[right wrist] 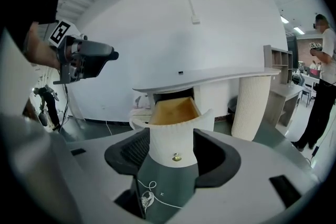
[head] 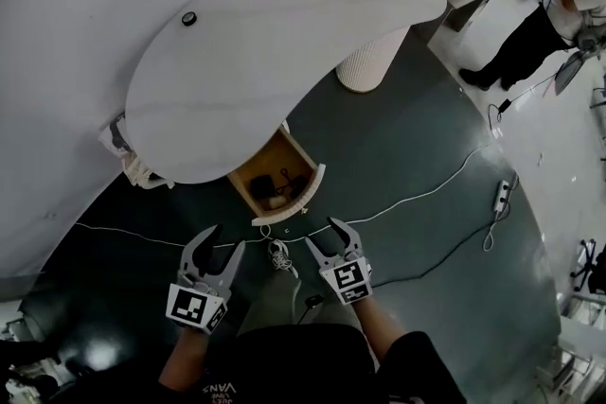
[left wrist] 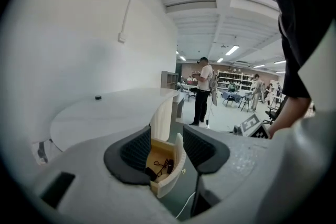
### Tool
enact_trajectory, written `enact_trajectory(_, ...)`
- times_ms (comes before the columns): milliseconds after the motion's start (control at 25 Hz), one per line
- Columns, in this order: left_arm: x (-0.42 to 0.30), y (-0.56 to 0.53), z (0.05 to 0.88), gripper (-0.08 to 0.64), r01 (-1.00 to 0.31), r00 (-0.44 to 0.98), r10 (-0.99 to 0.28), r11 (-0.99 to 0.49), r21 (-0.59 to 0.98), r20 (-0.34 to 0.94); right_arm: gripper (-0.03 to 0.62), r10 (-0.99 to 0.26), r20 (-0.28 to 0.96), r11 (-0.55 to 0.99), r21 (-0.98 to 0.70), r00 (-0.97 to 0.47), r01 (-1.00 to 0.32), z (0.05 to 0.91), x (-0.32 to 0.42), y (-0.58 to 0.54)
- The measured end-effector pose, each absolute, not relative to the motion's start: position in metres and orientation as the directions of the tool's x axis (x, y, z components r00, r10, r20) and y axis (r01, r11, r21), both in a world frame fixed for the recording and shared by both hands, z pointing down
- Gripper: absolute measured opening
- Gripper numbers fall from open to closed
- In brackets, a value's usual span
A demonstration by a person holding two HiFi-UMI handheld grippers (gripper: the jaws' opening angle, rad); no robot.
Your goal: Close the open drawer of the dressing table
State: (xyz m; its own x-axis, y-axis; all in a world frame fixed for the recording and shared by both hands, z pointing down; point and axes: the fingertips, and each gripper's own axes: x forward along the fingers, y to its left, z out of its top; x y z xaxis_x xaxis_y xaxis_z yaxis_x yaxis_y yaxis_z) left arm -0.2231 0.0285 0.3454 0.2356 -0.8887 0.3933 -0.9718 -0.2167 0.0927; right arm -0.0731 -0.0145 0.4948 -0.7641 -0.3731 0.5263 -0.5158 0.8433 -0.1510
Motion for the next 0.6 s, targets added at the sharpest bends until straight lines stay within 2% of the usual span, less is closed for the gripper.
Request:
enact_trajectory(320, -0.228, 0.004, 0.388, 0.187, -0.947, 0.32, -0.843, -0.299, 0.119, 0.432, 0.259, -0.382, 0.545, 0.87, -0.059, -0.746, -0.489, 0.541, -0.097, -0.036)
enact_trajectory(600, -0.248, 0.001, 0.405, 0.187, -0.942, 0.333, -0.827, -0.316, 0.114, 0.454, 0.27, -0.377, 0.558, 0.889, -0.006, -0.739, -0.458, 0.567, -0.111, -0.037)
